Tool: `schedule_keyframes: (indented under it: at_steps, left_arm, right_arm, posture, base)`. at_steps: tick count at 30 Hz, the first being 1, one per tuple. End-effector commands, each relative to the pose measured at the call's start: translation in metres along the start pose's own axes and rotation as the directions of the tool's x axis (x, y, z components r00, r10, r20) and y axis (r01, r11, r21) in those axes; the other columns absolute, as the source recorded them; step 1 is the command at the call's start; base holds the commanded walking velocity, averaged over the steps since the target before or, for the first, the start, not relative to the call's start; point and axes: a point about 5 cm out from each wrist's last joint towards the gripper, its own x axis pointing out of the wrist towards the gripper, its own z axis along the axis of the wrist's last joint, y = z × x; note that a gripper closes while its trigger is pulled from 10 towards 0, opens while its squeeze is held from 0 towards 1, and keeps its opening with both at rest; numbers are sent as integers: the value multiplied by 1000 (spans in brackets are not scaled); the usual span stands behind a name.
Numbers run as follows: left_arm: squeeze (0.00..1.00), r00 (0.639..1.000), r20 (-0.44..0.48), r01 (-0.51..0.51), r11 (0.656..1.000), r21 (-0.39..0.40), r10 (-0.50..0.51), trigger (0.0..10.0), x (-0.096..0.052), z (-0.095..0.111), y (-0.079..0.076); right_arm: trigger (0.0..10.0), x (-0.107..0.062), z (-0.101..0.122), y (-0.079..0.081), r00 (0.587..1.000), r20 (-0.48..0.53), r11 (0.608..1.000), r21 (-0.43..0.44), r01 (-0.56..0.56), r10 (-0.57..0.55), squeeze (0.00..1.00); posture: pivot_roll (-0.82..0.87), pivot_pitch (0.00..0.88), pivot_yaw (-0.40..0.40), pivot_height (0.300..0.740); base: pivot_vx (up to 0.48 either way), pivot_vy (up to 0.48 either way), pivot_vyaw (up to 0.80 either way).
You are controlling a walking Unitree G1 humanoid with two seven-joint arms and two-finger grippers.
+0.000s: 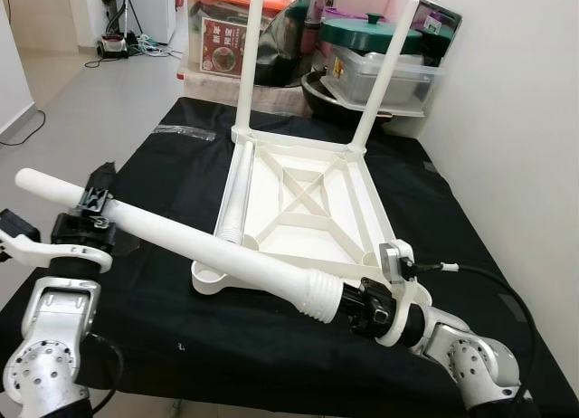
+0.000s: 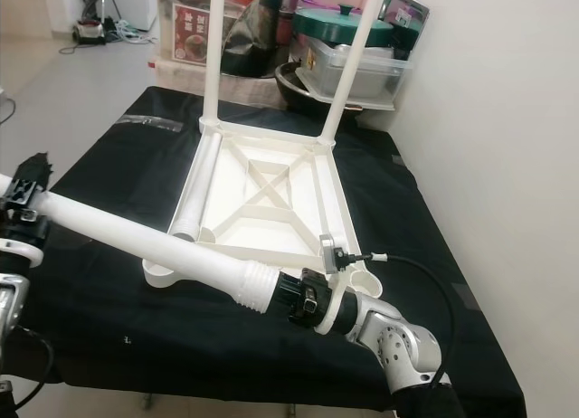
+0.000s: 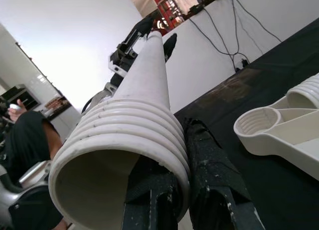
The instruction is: Building children table
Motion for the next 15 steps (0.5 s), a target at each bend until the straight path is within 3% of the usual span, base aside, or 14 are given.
schedule_keyframes:
  at_steps: [1,5,13,15]
  left_arm:
    - [0,999,-7,39,999,-10,-39,0,3,-2,-6]
    - [0,999,-24,49,999,-18,-49,0,1,-10,-8]
    - [0,991,-48,124,990,-61,-127,0,0,-20,-28]
    - [0,991,-48,124,990,-61,-127,0,0,-20,-28]
  right_arm:
    - [0,-3,-4,-1,999,-41,1000,12,2,-2,0]
    - [0,0,-2,-3,999,-42,1000,-7,7,-7,0]
    - [0,4,-3,-25,973,-59,972,-94,216,-222,0]
    - [0,4,-3,-25,973,-59,972,-94,216,-222,0]
  posture:
    - [111,0,-174,740]
    - [108,0,-173,740]
    - [110,0,-177,740]
    - [110,0,-177,740]
  base:
    - [0,0,0]
    - [0,0,0]
    - [0,0,0]
    - [0,0,0]
